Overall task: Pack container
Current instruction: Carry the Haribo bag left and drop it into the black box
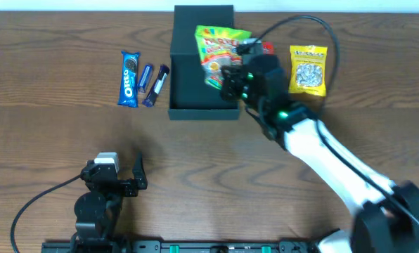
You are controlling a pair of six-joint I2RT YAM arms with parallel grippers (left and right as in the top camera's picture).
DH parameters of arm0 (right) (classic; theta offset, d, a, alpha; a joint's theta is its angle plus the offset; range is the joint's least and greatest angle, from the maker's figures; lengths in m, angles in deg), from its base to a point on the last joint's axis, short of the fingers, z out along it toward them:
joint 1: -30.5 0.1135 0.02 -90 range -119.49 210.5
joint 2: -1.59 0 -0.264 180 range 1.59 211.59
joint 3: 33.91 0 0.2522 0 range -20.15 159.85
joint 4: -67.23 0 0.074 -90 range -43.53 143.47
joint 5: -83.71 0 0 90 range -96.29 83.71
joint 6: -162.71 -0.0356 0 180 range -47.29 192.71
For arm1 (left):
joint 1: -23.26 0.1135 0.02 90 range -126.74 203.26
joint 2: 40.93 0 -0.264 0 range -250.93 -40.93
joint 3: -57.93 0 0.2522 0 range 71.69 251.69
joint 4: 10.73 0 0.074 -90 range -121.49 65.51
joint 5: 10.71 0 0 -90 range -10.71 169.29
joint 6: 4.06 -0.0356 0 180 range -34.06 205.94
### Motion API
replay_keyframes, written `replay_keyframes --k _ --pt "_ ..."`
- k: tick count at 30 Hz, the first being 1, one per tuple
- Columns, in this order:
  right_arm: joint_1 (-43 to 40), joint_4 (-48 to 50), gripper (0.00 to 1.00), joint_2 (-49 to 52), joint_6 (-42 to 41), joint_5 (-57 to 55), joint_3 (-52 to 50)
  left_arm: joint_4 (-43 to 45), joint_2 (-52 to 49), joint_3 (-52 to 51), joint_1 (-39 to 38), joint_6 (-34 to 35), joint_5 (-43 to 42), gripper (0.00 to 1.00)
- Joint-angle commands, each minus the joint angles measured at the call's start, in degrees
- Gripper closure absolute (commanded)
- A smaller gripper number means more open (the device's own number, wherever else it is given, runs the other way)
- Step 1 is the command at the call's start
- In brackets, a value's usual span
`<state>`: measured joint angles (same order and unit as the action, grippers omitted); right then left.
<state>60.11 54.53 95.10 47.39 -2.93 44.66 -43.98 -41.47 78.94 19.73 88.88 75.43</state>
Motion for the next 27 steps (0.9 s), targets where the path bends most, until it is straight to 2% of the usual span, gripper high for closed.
replay_keyframes --k 1,9,20,27 --pt "1.68 3.17 0.99 5.20 -3.48 -0.50 3.61 -0.37 0.31 -1.25 0.17 -0.37 0.42 0.05" --pt "2.19 2.45 0.98 15.19 -5.53 -0.63 7.32 -0.37 0.31 -1.25 0.20 -0.37 0.44 0.05" --pt "1.64 -7.04 0.98 15.65 -5.51 -6.49 7.32 -0.37 0.31 -1.25 0.17 -0.37 0.42 0.05" --pt "1.60 -7.02 0.98 15.65 -5.53 -7.93 7.32 -0.37 0.31 -1.25 0.17 -0.37 0.44 0.05"
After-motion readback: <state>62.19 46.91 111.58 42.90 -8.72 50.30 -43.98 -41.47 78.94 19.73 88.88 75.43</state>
